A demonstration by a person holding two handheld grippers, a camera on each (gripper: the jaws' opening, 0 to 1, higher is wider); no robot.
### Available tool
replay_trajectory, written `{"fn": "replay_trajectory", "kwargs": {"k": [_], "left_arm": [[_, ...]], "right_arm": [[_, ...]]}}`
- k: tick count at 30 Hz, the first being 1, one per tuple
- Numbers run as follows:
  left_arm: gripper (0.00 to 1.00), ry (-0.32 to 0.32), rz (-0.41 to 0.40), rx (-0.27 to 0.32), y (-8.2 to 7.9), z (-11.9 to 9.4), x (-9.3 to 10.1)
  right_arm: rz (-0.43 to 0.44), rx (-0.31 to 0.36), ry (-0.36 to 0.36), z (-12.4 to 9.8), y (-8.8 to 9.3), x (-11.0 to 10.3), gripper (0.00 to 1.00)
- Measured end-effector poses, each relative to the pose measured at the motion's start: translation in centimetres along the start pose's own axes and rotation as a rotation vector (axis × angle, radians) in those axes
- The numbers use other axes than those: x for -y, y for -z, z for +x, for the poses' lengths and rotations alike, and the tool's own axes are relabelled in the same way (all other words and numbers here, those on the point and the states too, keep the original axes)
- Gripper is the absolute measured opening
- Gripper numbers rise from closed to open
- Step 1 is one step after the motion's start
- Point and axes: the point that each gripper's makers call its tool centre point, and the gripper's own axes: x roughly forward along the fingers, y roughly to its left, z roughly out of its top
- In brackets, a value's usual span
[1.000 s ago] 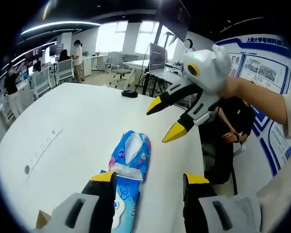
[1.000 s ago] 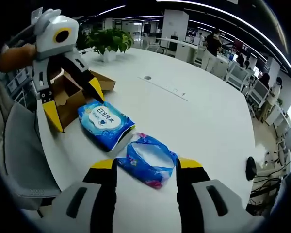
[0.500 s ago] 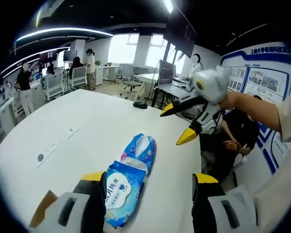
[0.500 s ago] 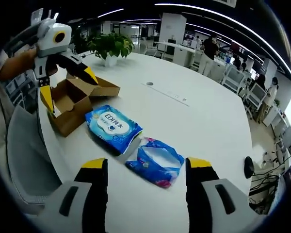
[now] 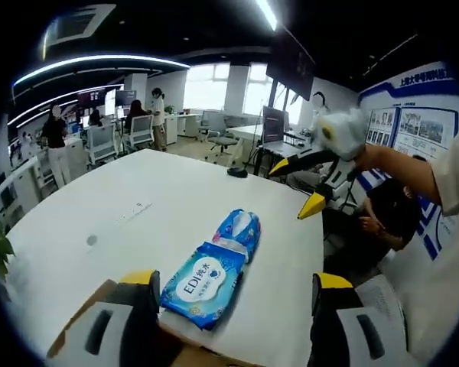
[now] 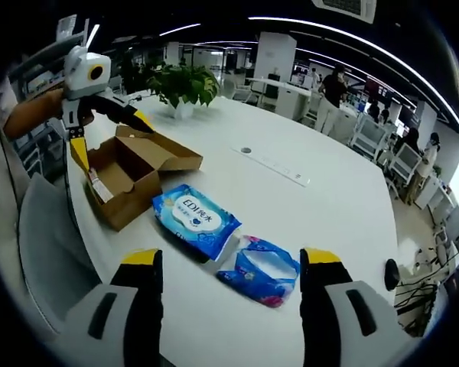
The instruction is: Operate the shoe box by opening the lid, removing the specified soft item, and placing it in the target area until the item is outside and the box remains undamaged.
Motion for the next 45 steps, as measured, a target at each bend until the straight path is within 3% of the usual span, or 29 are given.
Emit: {"fn": "replay_trajectory", "kwargs": {"k": [22, 34, 45], "left_arm": [[1.00, -0.174, -0.076, 0.056, 4.7, -9.2, -3.0], [1.00, -0.273, -0.099, 0.033, 8.2, -13.6, -4.7], [1.00, -0.361, -0.172, 0.045, 11.0, -17.3, -6.3]], "right_arm": [[-0.078, 0.027, -0.102, 1.6, -3.0, -5.8, 0.75], [-0.129, 0.035, -0.188, 3.8, -4.3, -9.6, 0.76], [-0.171, 0.046, -0.258, 5.9, -5.4, -12.4, 0.72]]}}
